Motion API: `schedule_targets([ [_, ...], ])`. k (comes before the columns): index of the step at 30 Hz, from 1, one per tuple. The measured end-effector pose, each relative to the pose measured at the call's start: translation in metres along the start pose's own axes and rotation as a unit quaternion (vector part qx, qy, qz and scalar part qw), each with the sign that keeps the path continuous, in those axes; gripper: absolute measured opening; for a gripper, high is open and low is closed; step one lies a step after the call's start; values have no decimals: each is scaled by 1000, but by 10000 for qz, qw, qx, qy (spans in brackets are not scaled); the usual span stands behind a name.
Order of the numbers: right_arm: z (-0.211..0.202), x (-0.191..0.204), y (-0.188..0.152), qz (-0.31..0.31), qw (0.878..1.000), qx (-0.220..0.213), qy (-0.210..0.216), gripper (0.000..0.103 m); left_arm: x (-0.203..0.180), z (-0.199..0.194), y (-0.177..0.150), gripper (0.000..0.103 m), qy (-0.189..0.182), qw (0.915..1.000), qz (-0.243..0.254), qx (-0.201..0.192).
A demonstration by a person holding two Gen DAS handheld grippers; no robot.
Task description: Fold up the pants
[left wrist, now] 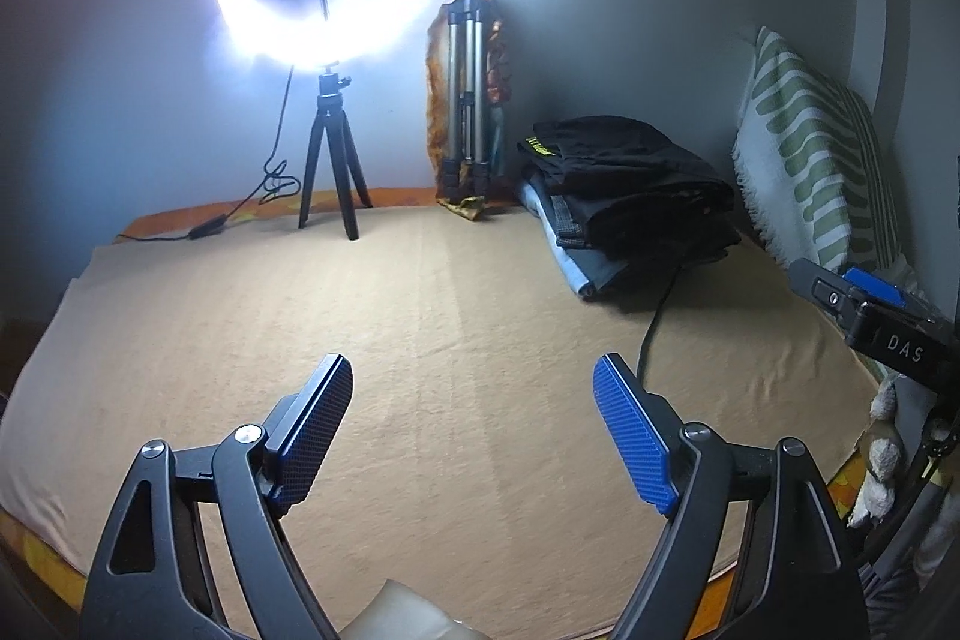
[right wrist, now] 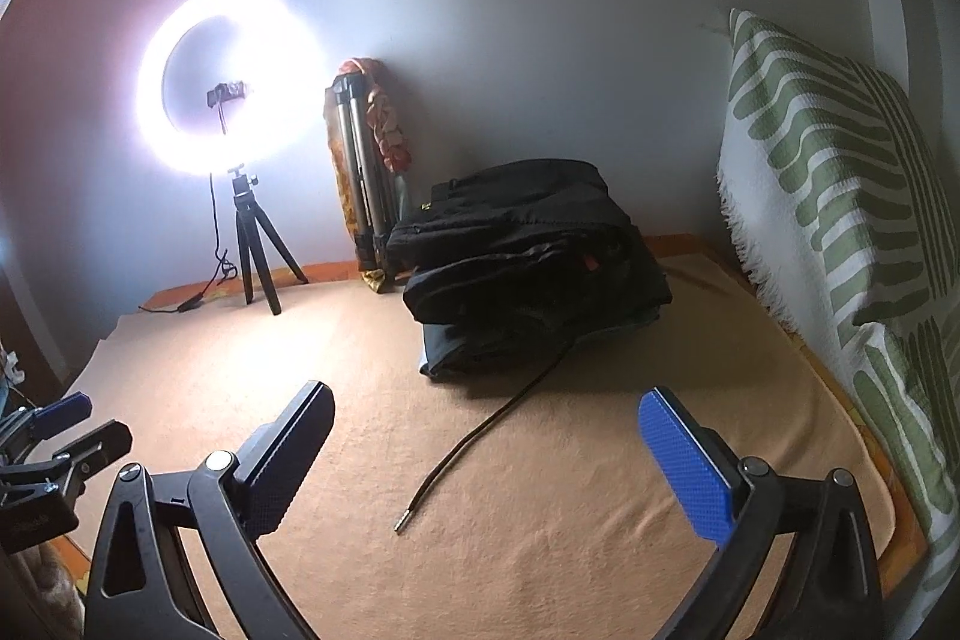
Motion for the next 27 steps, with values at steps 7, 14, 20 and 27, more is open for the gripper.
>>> schedule_targets([
  [7, 1, 5, -1, -57, 10000, -23, -14, 103, 2, -8, 3, 83, 11, 9999, -19, -109],
  [14, 2, 12, -2, -119, 9999, -44, 5, 103, 4, -13, 3, 83, 50, 9998, -16, -171],
  [20, 1, 16, -3, -141, 9999, -47, 30, 103, 4, -14, 3, 83, 87, 9998, 4, -173],
  [27, 1, 19, -4, -185, 9998, -61, 45, 103, 4, -15, 3, 83, 99, 9998, 44, -181],
])
Point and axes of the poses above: each gripper's, at about its wrist camera, not at the fingertips, and z roughly the way its jaws point, x to its left, y to its top, the point moved 5 cm from there along z, roughly the way its jaws point, and after that the axes turned 14 degrees about z, right-handed, at the moved point
